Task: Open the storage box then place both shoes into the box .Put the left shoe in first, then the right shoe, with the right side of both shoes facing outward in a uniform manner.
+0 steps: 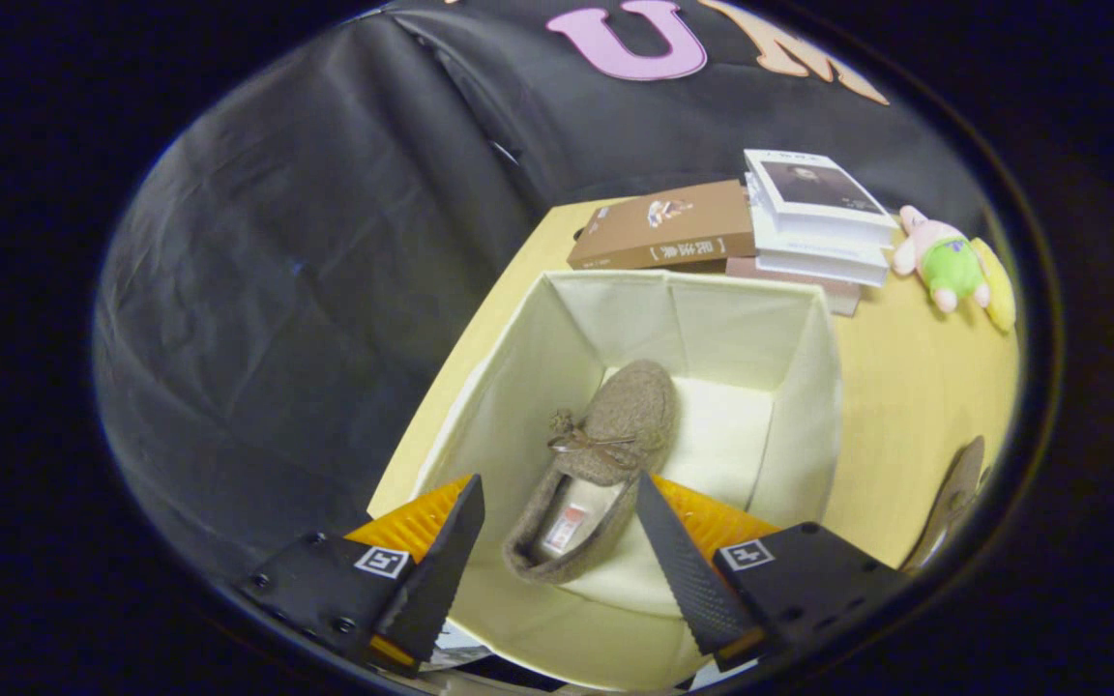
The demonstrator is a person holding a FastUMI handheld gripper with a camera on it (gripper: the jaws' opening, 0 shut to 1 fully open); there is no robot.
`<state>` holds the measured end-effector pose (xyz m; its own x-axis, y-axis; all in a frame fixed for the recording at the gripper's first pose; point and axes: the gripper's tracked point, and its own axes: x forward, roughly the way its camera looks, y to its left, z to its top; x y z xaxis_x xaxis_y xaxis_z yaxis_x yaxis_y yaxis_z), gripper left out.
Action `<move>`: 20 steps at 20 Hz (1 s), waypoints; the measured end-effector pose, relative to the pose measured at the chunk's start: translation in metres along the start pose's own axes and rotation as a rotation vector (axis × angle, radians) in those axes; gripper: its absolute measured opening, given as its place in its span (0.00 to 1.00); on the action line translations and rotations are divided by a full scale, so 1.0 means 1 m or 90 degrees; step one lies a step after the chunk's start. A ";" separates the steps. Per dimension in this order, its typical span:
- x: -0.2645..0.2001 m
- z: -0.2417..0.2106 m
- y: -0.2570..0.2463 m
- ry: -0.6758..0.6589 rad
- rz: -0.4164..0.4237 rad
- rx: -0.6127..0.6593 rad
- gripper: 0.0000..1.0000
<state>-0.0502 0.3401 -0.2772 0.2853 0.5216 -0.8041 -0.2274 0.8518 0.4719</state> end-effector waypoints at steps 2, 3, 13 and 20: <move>-0.015 0.004 -0.016 -0.022 -0.006 -0.028 1.00; -0.022 0.006 -0.020 -0.035 -0.004 -0.042 1.00; -0.100 0.035 -0.115 -0.177 -0.069 -0.087 1.00; -0.151 0.013 -0.218 -0.193 -0.175 -0.089 1.00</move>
<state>-0.0313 0.0764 -0.2540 0.6089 0.2844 -0.7405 -0.2228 0.9573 0.1844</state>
